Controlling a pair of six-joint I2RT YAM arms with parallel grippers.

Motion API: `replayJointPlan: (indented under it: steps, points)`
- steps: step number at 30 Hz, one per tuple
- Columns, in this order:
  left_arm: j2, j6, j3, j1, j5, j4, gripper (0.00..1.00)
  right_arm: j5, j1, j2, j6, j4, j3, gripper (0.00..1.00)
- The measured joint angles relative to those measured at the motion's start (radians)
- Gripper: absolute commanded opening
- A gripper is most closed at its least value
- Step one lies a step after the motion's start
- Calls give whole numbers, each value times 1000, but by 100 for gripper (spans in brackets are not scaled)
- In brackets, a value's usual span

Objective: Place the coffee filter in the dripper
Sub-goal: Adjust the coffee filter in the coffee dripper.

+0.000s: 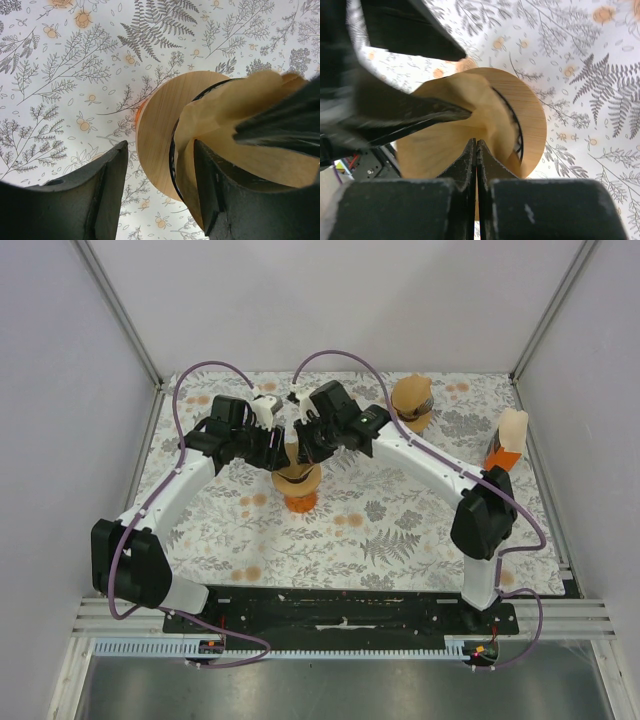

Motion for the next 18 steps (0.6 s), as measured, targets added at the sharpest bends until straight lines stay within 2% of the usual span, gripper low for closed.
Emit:
replayJointPlan:
  steps: [6, 10, 18]
  points:
    - [0, -9, 26, 5, 18, -24, 69, 98, 26, 119, 5, -129, 135, 0]
    - [0, -12, 63, 17, 39, -71, 75, 163, 40, 141, 3, -188, 203, 0]
    - [0, -22, 157, 43, 121, -155, 81, 241, 62, 185, -13, -270, 264, 0]
